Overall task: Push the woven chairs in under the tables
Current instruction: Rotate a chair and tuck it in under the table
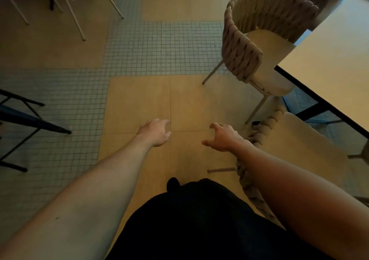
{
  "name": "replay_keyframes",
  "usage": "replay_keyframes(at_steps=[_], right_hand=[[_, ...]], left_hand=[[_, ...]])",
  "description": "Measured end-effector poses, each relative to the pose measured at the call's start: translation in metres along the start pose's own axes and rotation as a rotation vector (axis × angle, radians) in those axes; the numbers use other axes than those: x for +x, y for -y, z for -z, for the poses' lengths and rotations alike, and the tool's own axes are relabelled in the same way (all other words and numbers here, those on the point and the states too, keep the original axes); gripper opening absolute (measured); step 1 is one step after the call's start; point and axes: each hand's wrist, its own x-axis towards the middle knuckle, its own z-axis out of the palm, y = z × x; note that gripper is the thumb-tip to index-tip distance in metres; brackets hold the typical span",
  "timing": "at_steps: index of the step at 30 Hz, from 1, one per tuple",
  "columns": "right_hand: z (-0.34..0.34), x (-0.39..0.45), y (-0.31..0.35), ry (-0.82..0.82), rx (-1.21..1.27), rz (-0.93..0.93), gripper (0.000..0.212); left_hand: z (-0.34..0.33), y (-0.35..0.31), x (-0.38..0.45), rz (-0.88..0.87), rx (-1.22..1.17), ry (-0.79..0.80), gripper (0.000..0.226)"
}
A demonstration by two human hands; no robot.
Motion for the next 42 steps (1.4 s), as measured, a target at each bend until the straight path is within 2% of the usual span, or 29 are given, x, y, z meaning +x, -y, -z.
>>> replay_keyframes(at_steps=[12, 22, 32, 42], right_hand=[[0.074, 0.124, 0.053, -0.080, -0.005, 0.032, 0.089], [0.186, 0.253, 0.061, -0.114, 0.008, 0.040, 0.091], [0.296, 0.361, 0.085, -0.164, -0.016, 0.067, 0.087], [0.379, 0.493, 0.116, -0.206, 0.026, -0.038, 0.089]], left_hand=[[0.094, 0.040, 0.106, 0.016, 0.041, -0.083, 0.071], [0.195, 0.022, 0.234, 0.041, 0.024, -0.144, 0.072], [0.295, 0.004, 0.347, -0.030, -0.014, -0.201, 0.068], [0.414, 0.016, 0.500, -0.143, 0.072, -0.172, 0.071]])
